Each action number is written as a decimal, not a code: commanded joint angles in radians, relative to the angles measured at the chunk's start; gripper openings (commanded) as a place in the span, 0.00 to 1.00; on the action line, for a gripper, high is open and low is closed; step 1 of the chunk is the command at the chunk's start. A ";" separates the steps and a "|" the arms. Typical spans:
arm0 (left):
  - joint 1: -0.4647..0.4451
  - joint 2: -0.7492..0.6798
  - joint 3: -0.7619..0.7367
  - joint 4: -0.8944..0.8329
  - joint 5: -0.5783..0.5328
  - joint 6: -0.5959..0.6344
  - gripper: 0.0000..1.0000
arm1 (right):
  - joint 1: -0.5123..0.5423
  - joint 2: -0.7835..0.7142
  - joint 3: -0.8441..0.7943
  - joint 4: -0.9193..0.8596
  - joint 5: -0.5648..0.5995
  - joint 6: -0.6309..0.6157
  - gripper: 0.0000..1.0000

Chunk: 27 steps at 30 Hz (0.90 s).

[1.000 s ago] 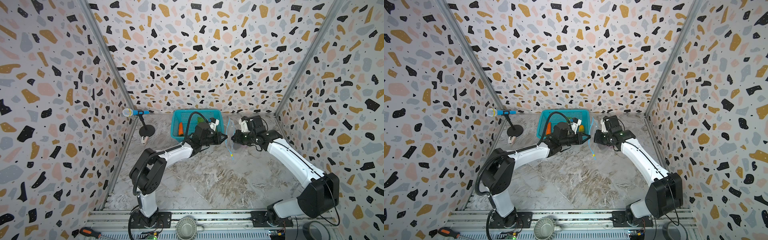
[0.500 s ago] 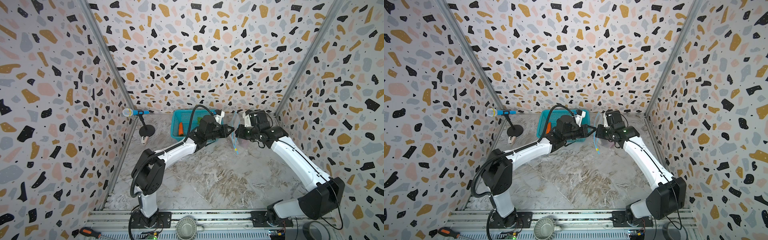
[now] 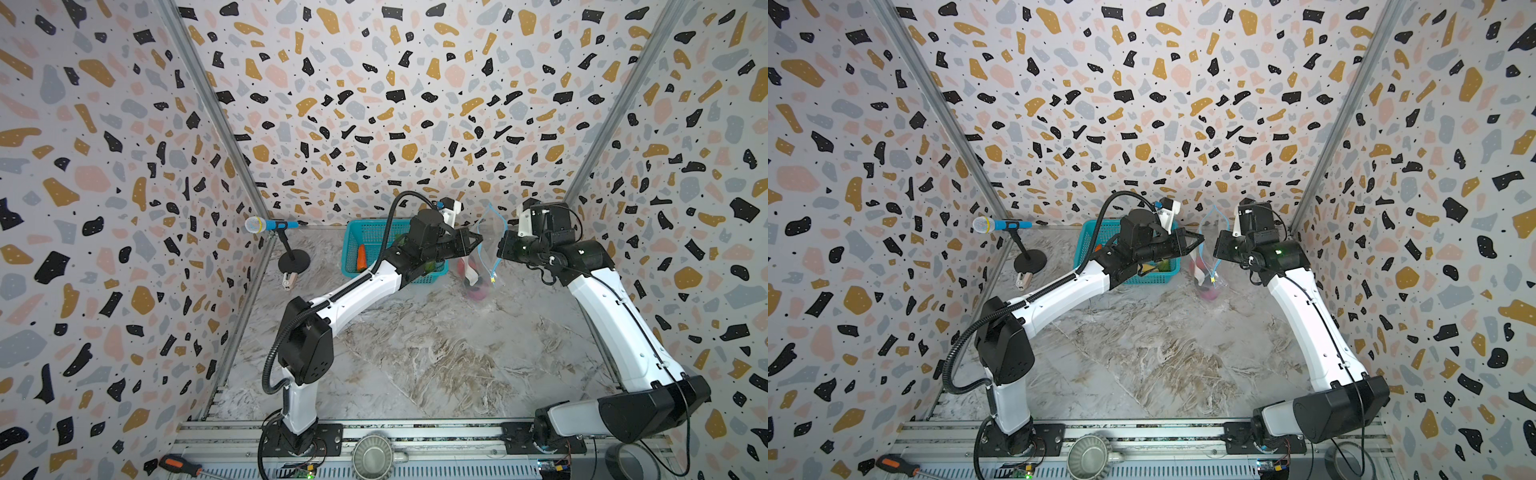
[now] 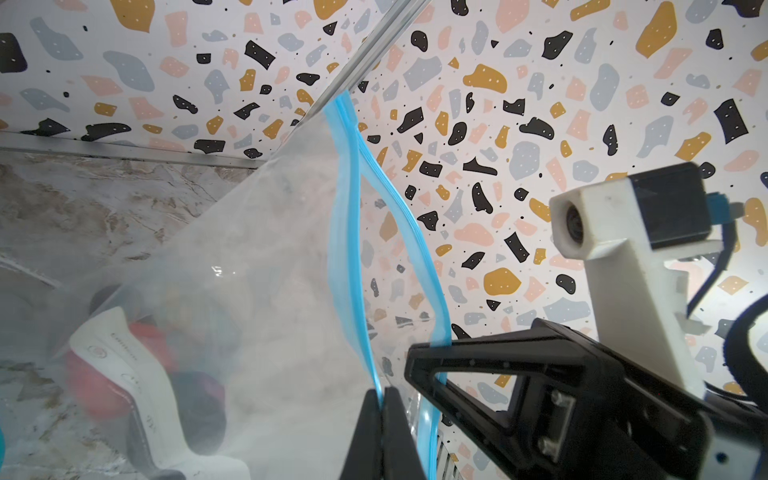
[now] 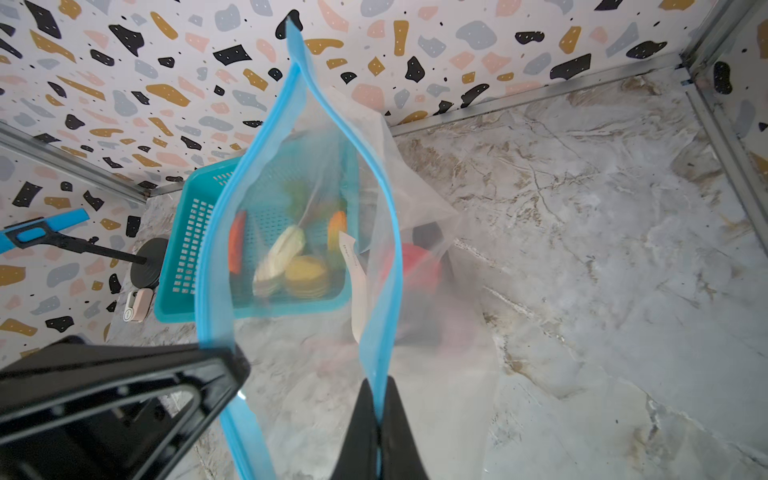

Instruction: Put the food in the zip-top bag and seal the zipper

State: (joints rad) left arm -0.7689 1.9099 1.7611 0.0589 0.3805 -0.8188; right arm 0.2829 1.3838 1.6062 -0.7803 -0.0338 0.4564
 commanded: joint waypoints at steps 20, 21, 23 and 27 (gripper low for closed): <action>-0.023 0.055 0.090 -0.037 -0.030 -0.053 0.00 | -0.197 -0.097 0.008 -0.045 0.032 -0.072 0.00; -0.031 0.081 0.124 -0.037 -0.022 -0.058 0.00 | -0.214 -0.102 0.005 -0.045 0.026 -0.077 0.00; -0.049 0.135 0.198 -0.034 -0.018 -0.091 0.00 | -0.256 -0.110 -0.003 -0.049 0.017 -0.087 0.00; -0.096 0.278 0.404 -0.047 0.004 -0.135 0.00 | -0.351 -0.129 -0.018 -0.046 -0.029 -0.109 0.00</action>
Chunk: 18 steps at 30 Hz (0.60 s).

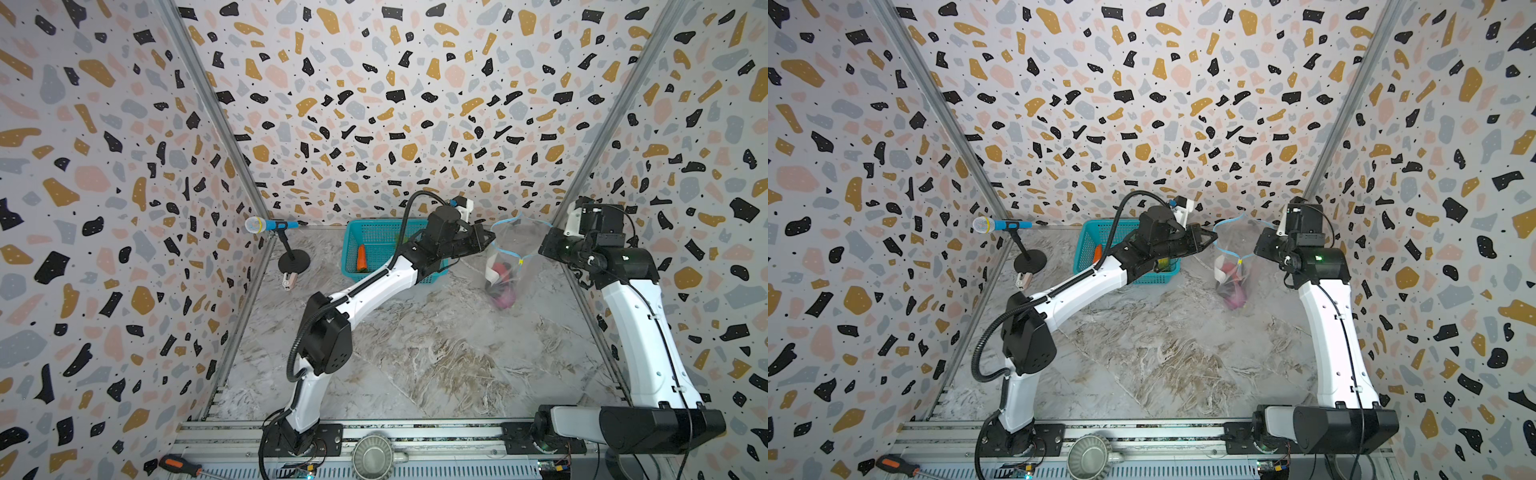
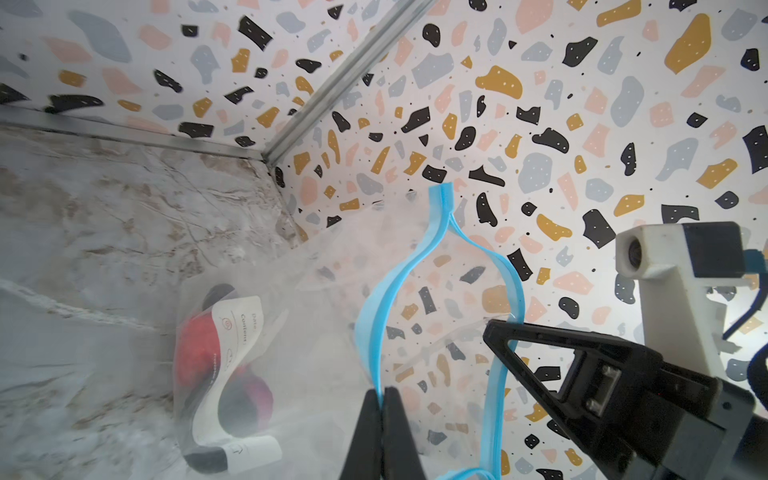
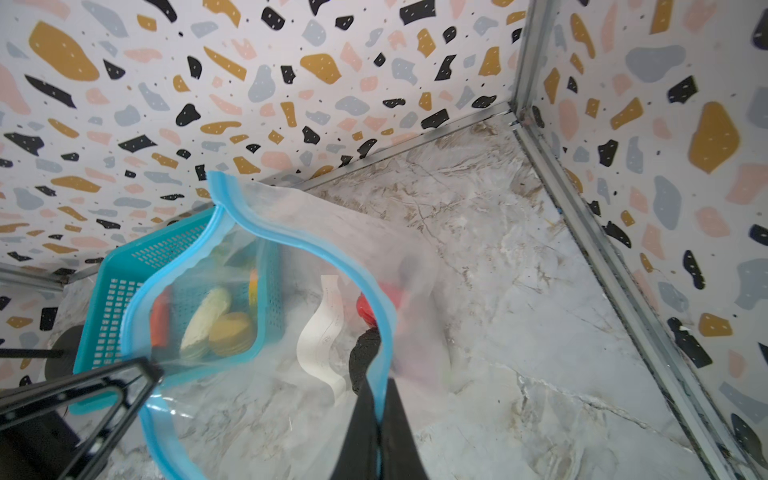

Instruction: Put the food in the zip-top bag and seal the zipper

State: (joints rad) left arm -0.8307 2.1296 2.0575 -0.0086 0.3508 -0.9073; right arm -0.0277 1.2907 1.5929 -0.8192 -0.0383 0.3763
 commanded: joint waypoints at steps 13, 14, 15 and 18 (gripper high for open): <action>-0.036 0.052 -0.199 0.290 0.059 -0.175 0.00 | -0.052 -0.075 -0.186 0.075 -0.161 0.006 0.00; -0.031 0.040 -0.238 0.309 0.058 -0.178 0.00 | -0.038 -0.073 -0.214 0.088 -0.163 0.014 0.00; -0.026 0.028 -0.276 0.326 0.054 -0.179 0.00 | -0.019 -0.070 -0.241 0.106 -0.168 0.024 0.00; -0.008 0.005 -0.371 0.360 0.053 -0.179 0.00 | 0.046 -0.040 -0.299 0.148 -0.187 0.047 0.00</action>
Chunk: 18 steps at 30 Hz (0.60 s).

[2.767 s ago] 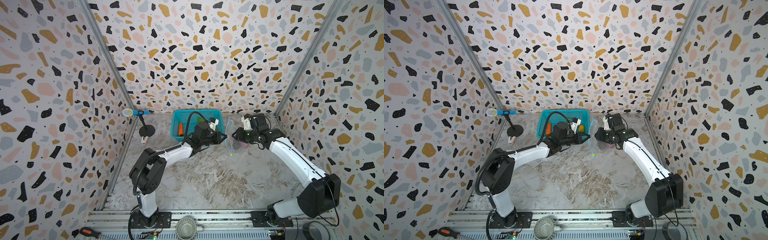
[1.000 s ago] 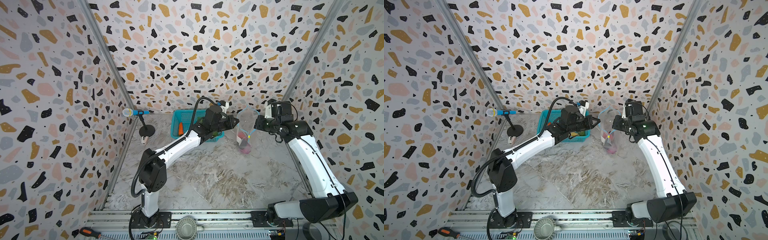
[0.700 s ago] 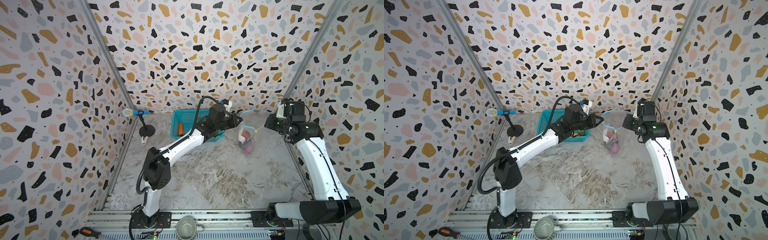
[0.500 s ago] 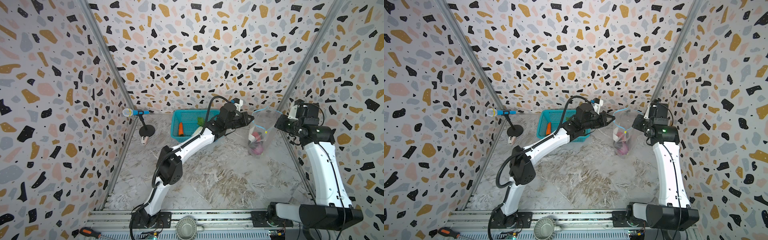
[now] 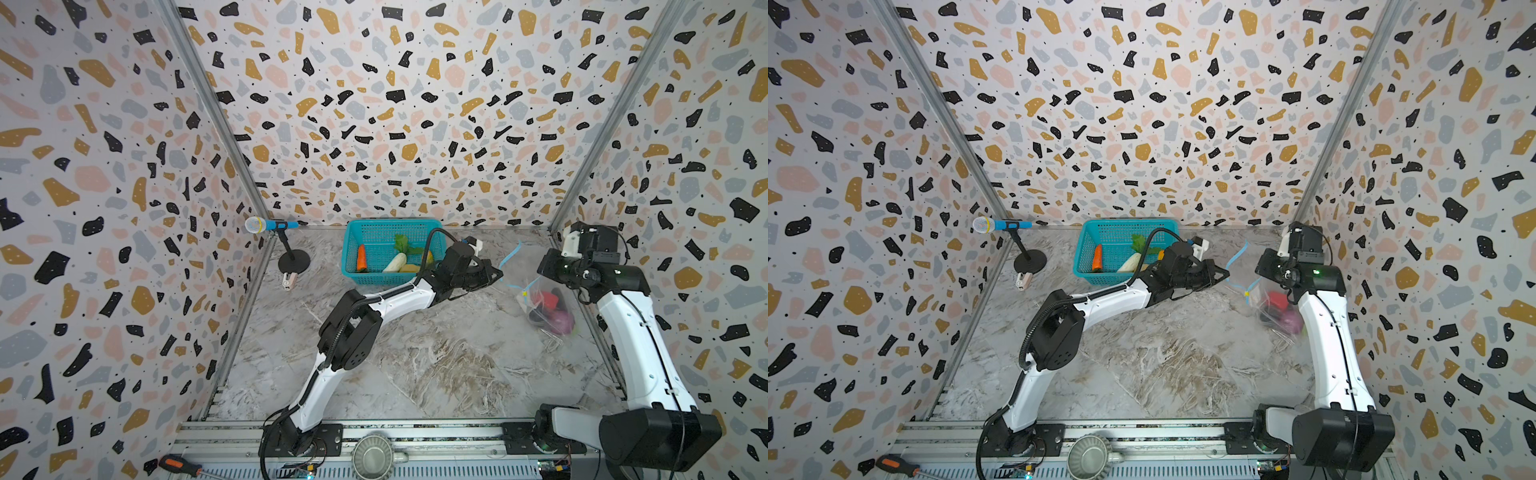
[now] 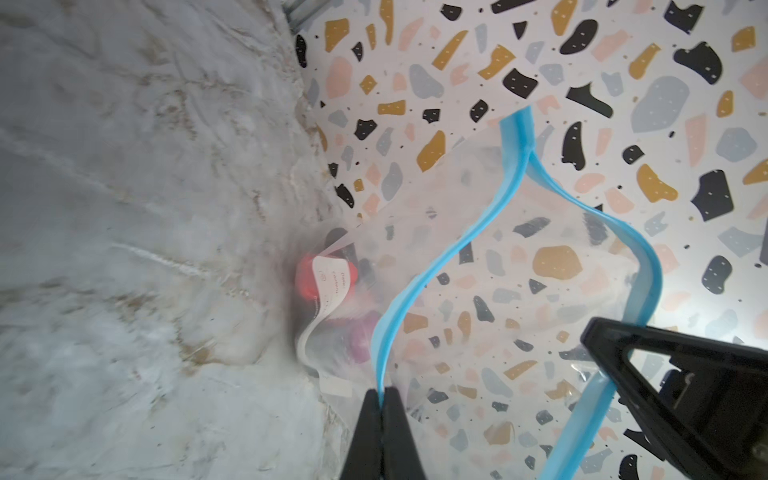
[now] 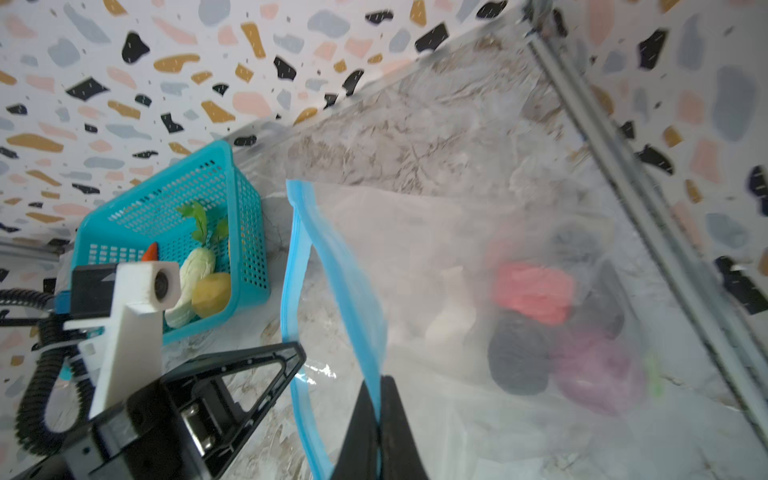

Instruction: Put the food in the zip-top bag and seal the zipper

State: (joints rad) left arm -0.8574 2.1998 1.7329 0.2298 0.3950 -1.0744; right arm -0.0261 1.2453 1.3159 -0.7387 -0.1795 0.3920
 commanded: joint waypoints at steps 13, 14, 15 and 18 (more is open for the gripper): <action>0.091 -0.138 -0.322 0.247 -0.009 -0.044 0.00 | 0.188 0.125 -0.088 0.170 -0.044 0.076 0.00; 0.092 -0.138 -0.334 0.249 -0.012 -0.044 0.00 | 0.196 0.132 -0.094 0.178 -0.046 0.079 0.00; 0.093 -0.138 -0.342 0.251 -0.011 -0.045 0.00 | 0.201 0.137 -0.098 0.183 -0.048 0.081 0.00; 0.098 -0.140 -0.364 0.258 -0.015 -0.044 0.00 | 0.216 0.153 -0.110 0.199 -0.051 0.085 0.00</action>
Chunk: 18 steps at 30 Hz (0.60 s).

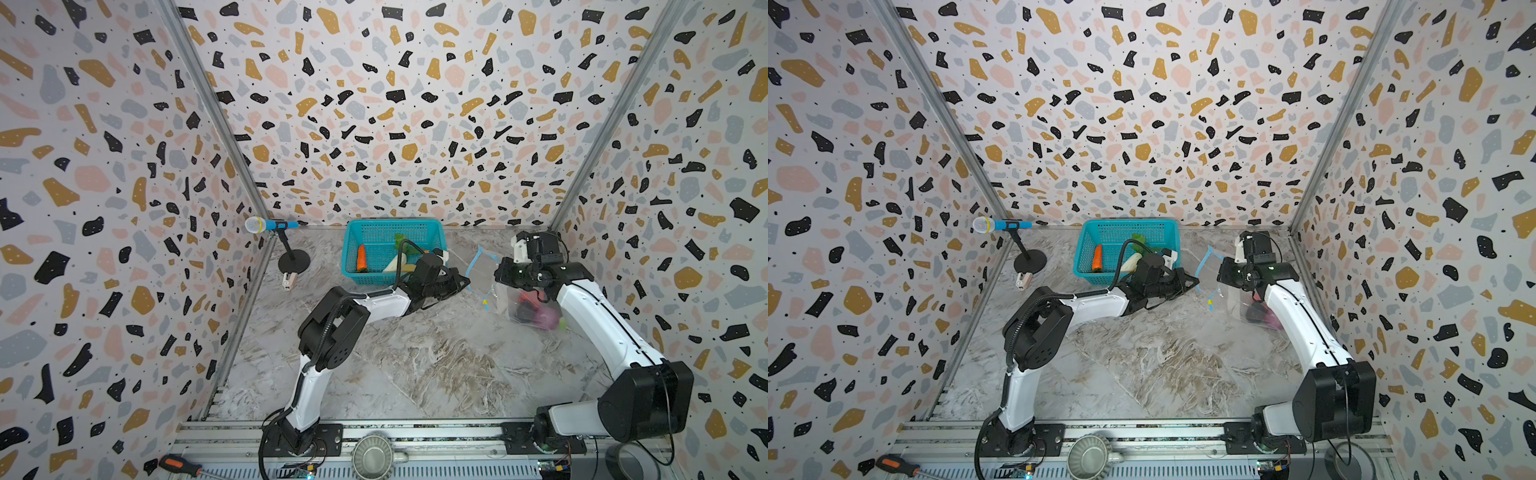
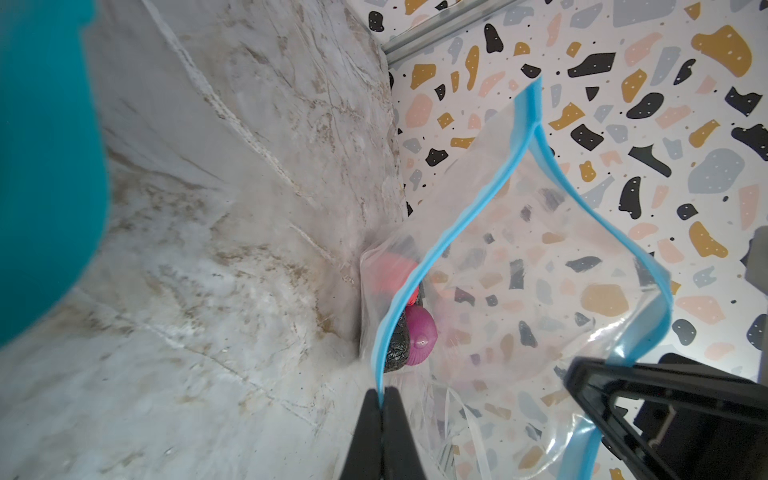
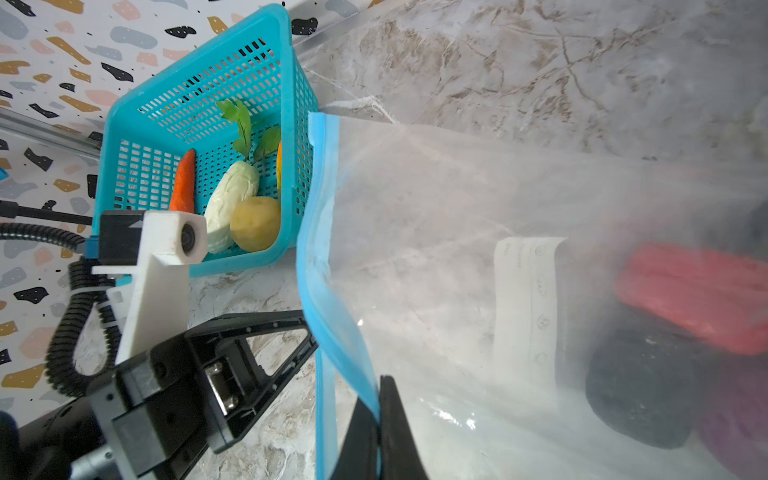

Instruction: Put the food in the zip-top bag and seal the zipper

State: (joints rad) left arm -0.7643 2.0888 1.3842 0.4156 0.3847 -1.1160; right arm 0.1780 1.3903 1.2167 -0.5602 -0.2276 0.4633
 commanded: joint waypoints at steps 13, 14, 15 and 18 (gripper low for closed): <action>0.013 -0.027 -0.087 0.107 -0.018 -0.013 0.01 | 0.032 0.051 -0.065 0.099 -0.084 0.034 0.00; 0.013 -0.029 -0.090 0.106 -0.022 -0.013 0.01 | 0.034 0.057 -0.068 0.106 -0.094 0.035 0.00; 0.013 -0.031 -0.093 0.106 -0.023 -0.013 0.02 | 0.034 0.062 -0.071 0.111 -0.104 0.035 0.00; 0.013 -0.033 -0.095 0.102 -0.029 -0.009 0.03 | 0.035 0.077 -0.078 0.121 -0.121 0.034 0.00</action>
State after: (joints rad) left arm -0.7574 2.0888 1.2984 0.4744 0.3717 -1.1236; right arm 0.2085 1.4609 1.1446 -0.4591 -0.3183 0.4915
